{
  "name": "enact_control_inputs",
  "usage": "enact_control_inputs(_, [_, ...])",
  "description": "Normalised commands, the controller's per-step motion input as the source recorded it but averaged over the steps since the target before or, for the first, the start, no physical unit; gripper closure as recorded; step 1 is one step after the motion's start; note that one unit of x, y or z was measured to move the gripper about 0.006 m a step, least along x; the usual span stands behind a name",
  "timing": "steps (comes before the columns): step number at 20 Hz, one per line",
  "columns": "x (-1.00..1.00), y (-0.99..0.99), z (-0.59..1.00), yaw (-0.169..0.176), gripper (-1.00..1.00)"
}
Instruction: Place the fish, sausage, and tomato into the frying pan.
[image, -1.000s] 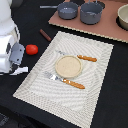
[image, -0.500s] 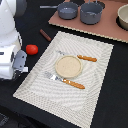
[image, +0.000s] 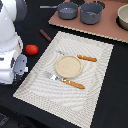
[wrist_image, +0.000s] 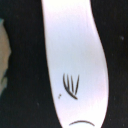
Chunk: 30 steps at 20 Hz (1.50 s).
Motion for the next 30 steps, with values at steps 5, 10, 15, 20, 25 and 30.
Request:
enact_control_inputs(5, [0.00,0.00,-0.04,0.000,1.00])
enact_control_inputs(10, [0.04,0.00,-0.02,0.002,1.00])
enact_control_inputs(15, [0.00,0.10,1.00,0.000,1.00])
enact_control_inputs(20, [0.02,0.29,1.00,0.000,1.00])
enact_control_inputs(25, [0.29,0.76,1.00,0.026,1.00])
enact_control_inputs(30, [0.43,0.91,1.00,0.005,1.00])
